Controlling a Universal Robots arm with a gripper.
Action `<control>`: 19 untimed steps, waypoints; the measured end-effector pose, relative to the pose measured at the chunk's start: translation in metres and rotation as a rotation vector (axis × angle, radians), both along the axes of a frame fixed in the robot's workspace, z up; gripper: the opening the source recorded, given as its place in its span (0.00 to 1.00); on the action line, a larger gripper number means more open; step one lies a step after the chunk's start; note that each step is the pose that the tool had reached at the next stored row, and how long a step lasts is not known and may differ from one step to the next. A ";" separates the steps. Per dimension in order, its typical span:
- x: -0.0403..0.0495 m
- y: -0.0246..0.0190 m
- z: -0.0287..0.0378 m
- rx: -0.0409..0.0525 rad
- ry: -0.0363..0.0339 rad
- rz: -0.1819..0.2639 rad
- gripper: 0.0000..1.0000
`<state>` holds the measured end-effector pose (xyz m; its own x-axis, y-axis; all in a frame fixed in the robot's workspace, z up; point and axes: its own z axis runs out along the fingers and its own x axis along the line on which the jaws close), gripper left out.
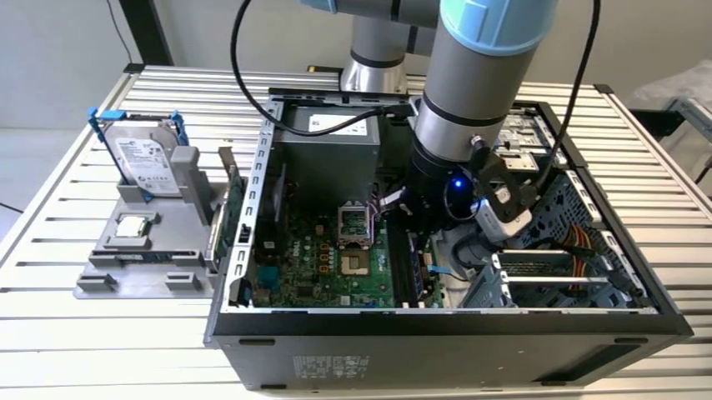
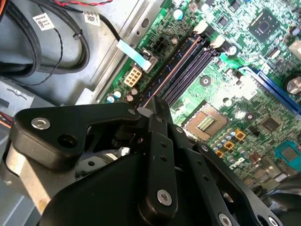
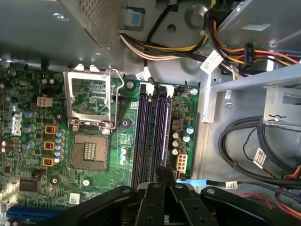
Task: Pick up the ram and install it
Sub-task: 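Press down the ram until it locks into place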
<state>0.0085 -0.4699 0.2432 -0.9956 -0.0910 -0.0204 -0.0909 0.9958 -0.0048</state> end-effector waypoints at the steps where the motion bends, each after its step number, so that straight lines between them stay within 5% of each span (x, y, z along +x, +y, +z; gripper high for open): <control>1: 0.0000 0.0000 0.0000 0.0000 0.0000 0.012 0.00; 19: 0.0000 0.0001 0.0000 0.0001 -0.0001 0.176 0.00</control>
<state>0.0085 -0.4699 0.2432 -0.9642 -0.2643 -0.0204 -0.2642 0.9644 -0.0047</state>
